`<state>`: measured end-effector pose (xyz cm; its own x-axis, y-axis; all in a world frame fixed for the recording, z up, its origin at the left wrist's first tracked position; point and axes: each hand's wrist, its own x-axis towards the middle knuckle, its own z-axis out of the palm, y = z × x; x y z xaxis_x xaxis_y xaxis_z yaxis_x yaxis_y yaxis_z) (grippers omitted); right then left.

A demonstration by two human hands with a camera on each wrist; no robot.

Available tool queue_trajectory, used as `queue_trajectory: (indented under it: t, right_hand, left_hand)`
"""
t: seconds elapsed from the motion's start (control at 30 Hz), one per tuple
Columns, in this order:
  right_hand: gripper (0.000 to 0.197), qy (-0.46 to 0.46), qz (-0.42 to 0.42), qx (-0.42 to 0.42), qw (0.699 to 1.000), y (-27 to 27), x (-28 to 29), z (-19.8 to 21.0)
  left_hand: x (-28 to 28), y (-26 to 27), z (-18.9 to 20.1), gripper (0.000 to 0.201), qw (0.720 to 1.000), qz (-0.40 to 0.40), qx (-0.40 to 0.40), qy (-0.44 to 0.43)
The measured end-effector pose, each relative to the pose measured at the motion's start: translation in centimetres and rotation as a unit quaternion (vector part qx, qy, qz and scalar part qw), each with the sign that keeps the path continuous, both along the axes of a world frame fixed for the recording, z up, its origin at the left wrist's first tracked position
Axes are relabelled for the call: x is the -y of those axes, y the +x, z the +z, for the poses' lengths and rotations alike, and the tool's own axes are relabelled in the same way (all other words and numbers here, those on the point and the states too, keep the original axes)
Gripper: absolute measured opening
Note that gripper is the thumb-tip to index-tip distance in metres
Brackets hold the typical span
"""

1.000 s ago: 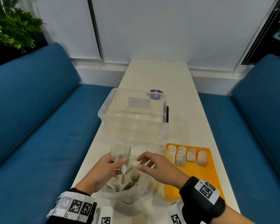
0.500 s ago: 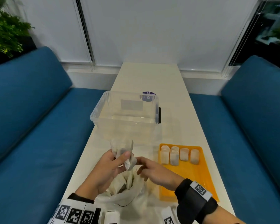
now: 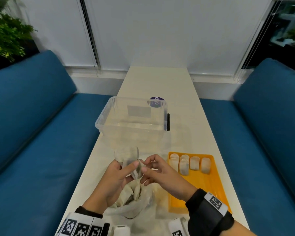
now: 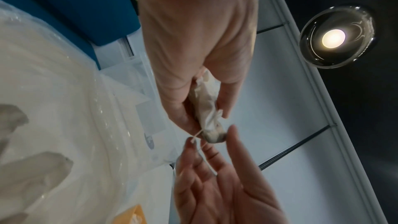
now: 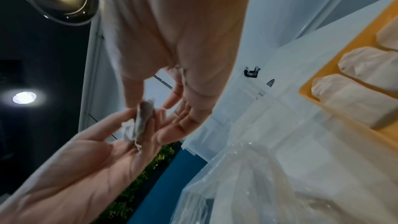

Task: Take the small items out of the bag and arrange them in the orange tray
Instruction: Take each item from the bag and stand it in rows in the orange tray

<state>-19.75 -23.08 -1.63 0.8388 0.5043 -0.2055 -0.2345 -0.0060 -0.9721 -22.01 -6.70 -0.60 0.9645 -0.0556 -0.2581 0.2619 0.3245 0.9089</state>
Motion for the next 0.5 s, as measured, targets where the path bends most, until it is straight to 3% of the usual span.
queue_trajectory:
  t: [0.1,0.23,0.3,0.5]
  right_hand:
    - [0.014,0.016,-0.035,-0.005,0.999,0.1,0.3,0.0]
    - [0.01,0.012,-0.068,-0.006,0.998,0.1,1.6,-0.1]
    - [0.008,0.004,-0.083,-0.009,0.997,0.0,2.3,-0.1]
    - [0.023,-0.116,-0.063,0.028,0.991,-0.3,4.0,0.1]
  left_hand:
    - [0.7,0.1,-0.3,0.027,1.0,0.006,-0.016,-0.009]
    - [1.4,0.4,-0.4,0.036,0.998,0.0,-0.035,-0.045]
    - [1.7,0.4,-0.5,0.028,0.998,-0.01,-0.037,-0.054]
    - [3.5,0.9,-0.7,0.027,0.998,-0.057,-0.031,-0.027]
